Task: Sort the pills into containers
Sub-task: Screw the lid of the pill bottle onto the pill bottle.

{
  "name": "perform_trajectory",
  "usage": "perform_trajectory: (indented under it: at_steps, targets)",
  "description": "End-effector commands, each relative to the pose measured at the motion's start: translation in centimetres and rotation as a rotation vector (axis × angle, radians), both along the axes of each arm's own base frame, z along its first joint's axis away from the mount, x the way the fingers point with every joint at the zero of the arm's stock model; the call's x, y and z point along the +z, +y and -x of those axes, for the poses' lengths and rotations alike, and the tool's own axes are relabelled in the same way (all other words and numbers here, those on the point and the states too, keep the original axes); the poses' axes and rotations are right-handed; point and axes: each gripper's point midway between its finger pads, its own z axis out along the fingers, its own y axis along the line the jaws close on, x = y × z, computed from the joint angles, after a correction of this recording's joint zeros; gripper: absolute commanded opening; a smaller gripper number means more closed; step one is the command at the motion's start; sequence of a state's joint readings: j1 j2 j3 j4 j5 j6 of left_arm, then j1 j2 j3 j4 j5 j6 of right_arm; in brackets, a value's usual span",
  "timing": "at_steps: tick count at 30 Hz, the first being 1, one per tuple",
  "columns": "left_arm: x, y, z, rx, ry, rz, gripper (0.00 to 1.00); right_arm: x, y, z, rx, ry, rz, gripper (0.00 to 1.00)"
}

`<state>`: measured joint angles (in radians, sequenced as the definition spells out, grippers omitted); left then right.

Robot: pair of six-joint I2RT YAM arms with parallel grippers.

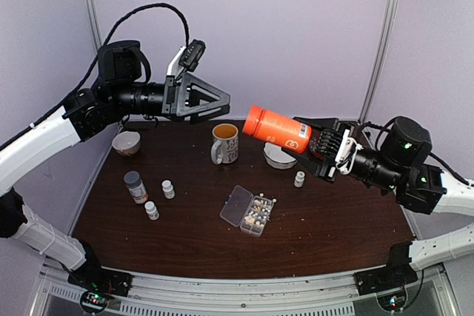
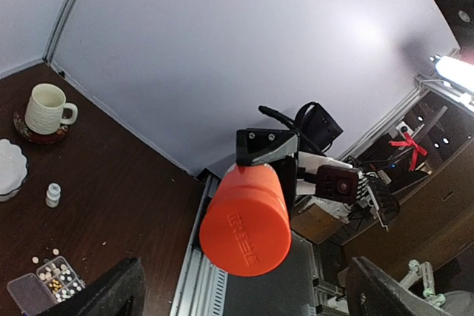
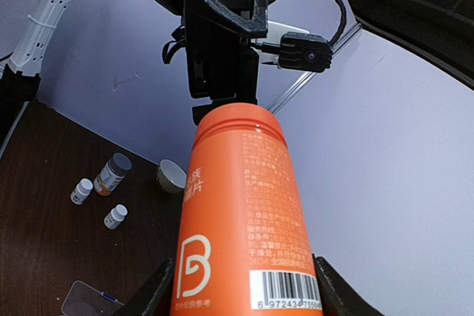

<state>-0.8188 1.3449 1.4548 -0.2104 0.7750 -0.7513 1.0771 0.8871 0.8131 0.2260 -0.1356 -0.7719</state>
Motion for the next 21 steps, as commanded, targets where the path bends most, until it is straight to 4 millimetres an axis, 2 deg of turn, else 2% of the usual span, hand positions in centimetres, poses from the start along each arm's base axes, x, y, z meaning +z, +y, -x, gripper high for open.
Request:
perform_trajectory:
  at_steps: [1, 5, 13, 21]
  targets:
    - [0.8, 0.2, 0.9, -0.047, 0.113, 0.02, 0.98, 1.7, 0.7, -0.4, -0.043, -0.094, 0.005, 0.0]
    - [0.2, 0.0, 1.2, -0.075, 0.133, 0.003, 0.97, 2.1, 1.5, -0.1, -0.028, -0.096, -0.008, 0.0]
    - [-2.3, 0.0, 0.4, -0.024, 0.163, -0.079, 0.98, 2.5, 2.0, 0.3, -0.008, -0.099, -0.024, 0.0]
    - [-2.6, -0.1, 0.5, -0.033, 0.175, -0.088, 0.97, 2.6, 2.9, 0.2, 0.0, -0.102, -0.015, 0.0]
